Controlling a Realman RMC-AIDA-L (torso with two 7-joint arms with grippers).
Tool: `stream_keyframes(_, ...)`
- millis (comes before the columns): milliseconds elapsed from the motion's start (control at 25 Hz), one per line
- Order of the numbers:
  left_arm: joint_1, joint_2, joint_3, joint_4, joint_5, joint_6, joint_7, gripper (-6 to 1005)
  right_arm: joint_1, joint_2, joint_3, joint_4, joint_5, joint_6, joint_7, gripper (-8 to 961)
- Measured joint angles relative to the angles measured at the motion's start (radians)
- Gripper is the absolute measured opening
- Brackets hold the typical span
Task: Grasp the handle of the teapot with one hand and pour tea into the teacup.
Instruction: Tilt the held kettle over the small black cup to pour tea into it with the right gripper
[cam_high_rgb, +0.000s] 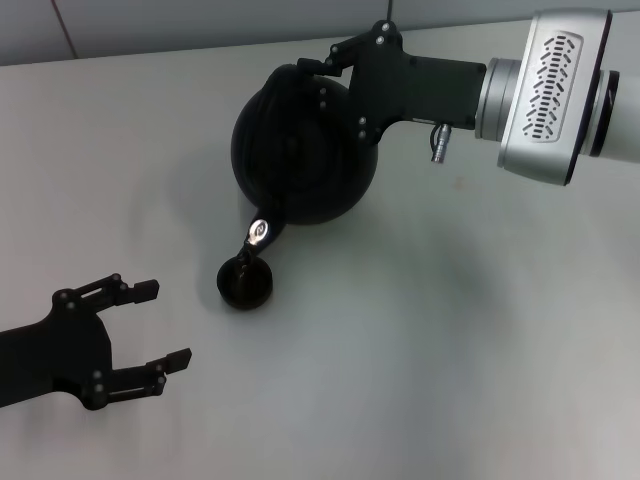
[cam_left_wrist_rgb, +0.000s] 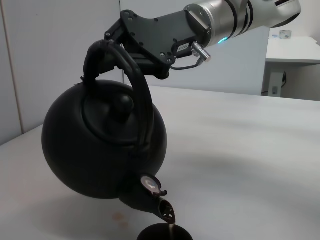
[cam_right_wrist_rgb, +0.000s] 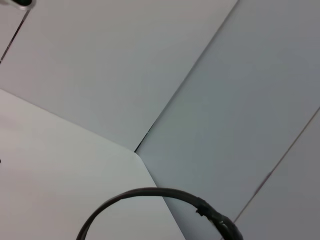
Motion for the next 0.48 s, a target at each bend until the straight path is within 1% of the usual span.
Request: stream_keyframes(480, -0.005, -0.002, 0.0, 0.0, 0.0, -0.003, 0.0, 843, -0.001, 0.0, 0.002, 0.004, 0.002, 0.0, -0.013, 82)
